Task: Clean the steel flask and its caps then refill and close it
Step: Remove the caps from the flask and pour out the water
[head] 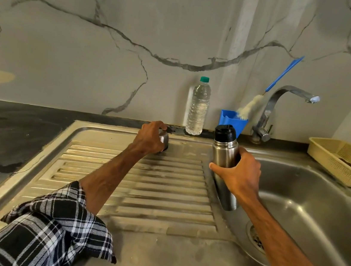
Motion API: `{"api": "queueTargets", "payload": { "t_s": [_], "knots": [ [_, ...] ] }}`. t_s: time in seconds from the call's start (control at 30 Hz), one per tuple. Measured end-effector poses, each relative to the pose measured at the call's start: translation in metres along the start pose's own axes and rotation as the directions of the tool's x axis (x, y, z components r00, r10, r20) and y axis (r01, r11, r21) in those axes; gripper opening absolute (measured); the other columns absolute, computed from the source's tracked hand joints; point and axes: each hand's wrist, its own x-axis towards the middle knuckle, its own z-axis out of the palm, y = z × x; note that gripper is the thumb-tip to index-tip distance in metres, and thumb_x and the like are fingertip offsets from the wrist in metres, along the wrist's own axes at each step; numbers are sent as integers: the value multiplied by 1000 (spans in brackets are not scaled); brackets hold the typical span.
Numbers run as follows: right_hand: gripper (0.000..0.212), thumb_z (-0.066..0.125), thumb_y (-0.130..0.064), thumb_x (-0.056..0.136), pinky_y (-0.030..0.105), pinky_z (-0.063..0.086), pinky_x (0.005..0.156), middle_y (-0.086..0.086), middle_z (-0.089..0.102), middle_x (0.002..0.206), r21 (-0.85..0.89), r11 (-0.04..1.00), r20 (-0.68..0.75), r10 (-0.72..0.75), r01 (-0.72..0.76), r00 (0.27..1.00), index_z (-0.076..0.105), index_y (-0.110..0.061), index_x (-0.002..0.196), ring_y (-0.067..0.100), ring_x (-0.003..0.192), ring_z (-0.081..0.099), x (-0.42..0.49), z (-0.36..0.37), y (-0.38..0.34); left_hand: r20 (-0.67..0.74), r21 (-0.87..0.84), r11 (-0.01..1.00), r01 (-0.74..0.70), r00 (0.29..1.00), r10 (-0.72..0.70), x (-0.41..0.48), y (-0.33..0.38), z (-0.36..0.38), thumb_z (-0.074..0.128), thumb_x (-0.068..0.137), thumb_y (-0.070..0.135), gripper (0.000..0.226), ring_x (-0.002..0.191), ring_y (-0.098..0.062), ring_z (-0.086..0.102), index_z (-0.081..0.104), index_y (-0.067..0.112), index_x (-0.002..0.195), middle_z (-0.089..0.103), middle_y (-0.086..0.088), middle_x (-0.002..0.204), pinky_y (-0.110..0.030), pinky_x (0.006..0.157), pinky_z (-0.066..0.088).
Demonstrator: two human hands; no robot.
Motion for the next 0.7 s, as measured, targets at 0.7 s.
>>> {"api": "queueTargets", "payload": {
  "t_s": [0.7],
  "knots": [
    [65, 98, -34, 52, 20, 53, 77, -9, 73, 97, 184, 982, 189, -72, 37, 979, 69, -24, 109, 4, 90, 69, -2, -74, 27, 198, -708, 685, -173, 882, 428, -55, 165, 16, 76, 91, 28, 51, 120, -13, 65, 60, 17, 138, 69, -2, 129, -41, 109, 49]
  ]
}}
